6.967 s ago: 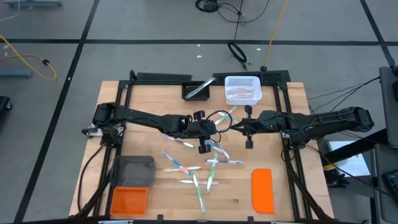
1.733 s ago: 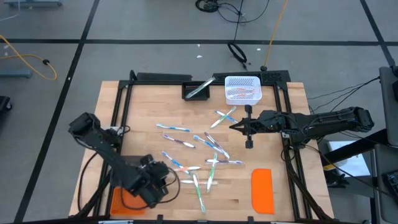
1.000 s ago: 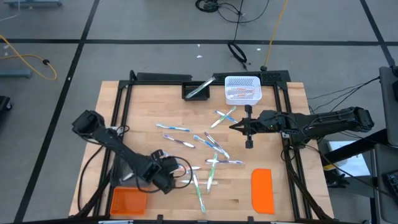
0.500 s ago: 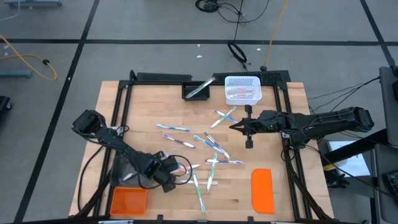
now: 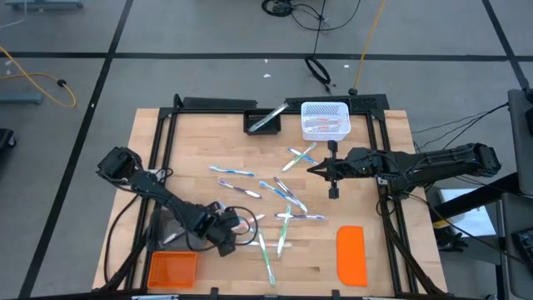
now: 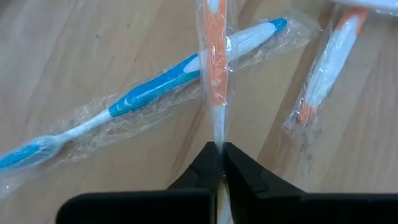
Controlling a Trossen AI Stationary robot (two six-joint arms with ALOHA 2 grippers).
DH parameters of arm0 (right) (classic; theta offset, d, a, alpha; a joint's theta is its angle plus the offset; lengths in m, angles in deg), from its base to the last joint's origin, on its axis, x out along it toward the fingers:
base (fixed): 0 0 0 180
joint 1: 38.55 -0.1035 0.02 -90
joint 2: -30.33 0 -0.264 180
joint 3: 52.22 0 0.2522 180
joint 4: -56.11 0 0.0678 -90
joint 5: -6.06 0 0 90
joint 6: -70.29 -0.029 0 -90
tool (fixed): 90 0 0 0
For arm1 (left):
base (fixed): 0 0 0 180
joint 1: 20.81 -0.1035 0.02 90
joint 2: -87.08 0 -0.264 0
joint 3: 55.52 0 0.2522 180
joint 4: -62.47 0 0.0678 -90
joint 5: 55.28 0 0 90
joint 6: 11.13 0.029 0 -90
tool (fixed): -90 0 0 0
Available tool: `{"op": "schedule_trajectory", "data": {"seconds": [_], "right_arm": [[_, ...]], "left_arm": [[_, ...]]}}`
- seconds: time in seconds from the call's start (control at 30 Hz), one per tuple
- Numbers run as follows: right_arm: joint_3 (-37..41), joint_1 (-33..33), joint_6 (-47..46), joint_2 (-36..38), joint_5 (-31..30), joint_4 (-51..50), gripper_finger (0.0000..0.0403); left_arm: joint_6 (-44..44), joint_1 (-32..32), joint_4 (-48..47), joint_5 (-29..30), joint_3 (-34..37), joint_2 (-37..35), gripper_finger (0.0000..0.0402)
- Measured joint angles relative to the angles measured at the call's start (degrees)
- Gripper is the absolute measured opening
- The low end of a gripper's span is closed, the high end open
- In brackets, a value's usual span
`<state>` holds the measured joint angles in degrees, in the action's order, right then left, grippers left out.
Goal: Pick & Place Toothbrushes
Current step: Put the orange toothbrush into the white bin
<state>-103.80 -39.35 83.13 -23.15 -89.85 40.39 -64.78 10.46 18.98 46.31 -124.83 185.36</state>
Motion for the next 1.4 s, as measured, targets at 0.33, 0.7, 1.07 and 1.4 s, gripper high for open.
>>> {"op": "schedule_trajectory", "data": {"seconds": [0.33, 0.7, 1.07, 1.4], "right_arm": [[0.0, 0.0, 0.0, 0.0, 0.0, 0.0, 0.0], [0.0, 0.0, -0.3, 0.0, 0.2, 0.0, 0.0], [0.0, 0.0, -3.0, 0.0, 1.6, 0.7, 0.0], [0.0, 0.4, -6.5, -0.1, 9.2, 8.1, 0.0058]], "left_arm": [[3.7, -0.2, -0.9, 1.3, -4.7, 0.0, 0.0], [10.0, -2.1, -9.6, 16.5, -16.4, 0.0, 0.0], [14.1, -6.5, -7.1, 37.4, -20.0, 0.0, 0.0], [37.3, -9.4, 16.5, 39.9, -20.0, 0.0, 0.0]]}}
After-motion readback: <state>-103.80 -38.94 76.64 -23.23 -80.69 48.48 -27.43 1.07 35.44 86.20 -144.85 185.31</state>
